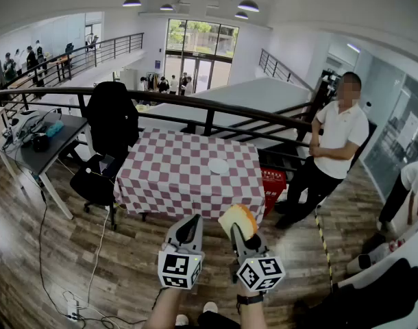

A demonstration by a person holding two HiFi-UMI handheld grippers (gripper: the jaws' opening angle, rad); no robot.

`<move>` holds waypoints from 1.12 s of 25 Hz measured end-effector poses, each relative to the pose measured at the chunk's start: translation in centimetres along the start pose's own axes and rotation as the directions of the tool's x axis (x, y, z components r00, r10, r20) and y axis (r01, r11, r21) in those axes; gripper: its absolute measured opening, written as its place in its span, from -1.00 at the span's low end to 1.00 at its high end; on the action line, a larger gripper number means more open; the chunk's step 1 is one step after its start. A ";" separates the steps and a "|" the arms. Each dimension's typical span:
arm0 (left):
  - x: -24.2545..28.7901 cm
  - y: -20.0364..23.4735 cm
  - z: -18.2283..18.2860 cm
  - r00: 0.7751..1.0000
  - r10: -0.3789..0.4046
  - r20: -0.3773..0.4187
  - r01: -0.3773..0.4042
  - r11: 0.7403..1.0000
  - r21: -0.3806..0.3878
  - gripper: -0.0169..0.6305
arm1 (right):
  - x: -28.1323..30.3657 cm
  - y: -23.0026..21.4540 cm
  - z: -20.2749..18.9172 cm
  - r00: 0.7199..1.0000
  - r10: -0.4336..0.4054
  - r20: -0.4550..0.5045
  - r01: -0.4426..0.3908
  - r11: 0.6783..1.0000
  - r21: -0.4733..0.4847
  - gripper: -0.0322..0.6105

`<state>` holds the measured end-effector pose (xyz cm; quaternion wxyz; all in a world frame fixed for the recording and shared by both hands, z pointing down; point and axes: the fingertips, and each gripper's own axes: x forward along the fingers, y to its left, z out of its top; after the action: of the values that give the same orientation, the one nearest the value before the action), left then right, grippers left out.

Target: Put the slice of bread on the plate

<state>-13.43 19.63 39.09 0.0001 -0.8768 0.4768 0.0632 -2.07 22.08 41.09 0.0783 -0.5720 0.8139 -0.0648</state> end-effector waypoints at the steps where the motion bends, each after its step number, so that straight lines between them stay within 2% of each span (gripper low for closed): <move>1: 0.9 -0.6 -0.4 1.000 -0.002 -0.008 0.002 1.000 -0.003 -0.89 | 0.2 -1.2 -0.1 1.000 -0.006 -0.006 0.006 1.000 0.009 -0.59; 6: 6.2 -2.1 -0.6 1.000 0.016 -0.007 -0.016 1.000 0.000 -0.89 | 3.1 -7.2 1.4 1.000 0.002 -0.020 -0.002 1.000 0.020 -0.59; 10: 10.2 -1.9 0.2 0.999 0.051 0.016 -0.051 0.999 0.003 -0.89 | 5.5 -9.8 4.0 0.999 0.041 0.014 -0.041 0.999 -0.013 -0.59; 14: 14.0 -3.9 -0.6 0.999 0.038 0.023 -0.039 0.999 0.002 -0.89 | 6.0 -13.3 5.4 0.998 0.037 0.043 -0.035 0.998 -0.047 -0.59; 19: 16.7 -6.6 -4.1 0.999 0.019 -0.033 -0.018 1.000 0.011 -0.89 | 5.9 -17.9 3.3 1.000 0.007 0.006 -0.007 1.000 0.008 -0.59; 23: 19.0 -6.9 -5.7 0.998 0.015 -0.062 -0.016 1.000 -0.013 -0.89 | 6.6 -20.8 1.6 0.999 -0.007 -0.044 0.010 0.998 0.057 -0.59; 28: 22.7 -6.9 -7.8 0.997 -0.004 -0.083 0.001 1.000 -0.031 -0.89 | 7.7 -24.8 0.8 0.998 -0.046 -0.043 0.049 0.996 0.068 -0.59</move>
<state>5.35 3.95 43.88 -0.0330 -0.8791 0.4743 0.0338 18.33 6.47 44.68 0.0798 -0.5866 0.7988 -0.1066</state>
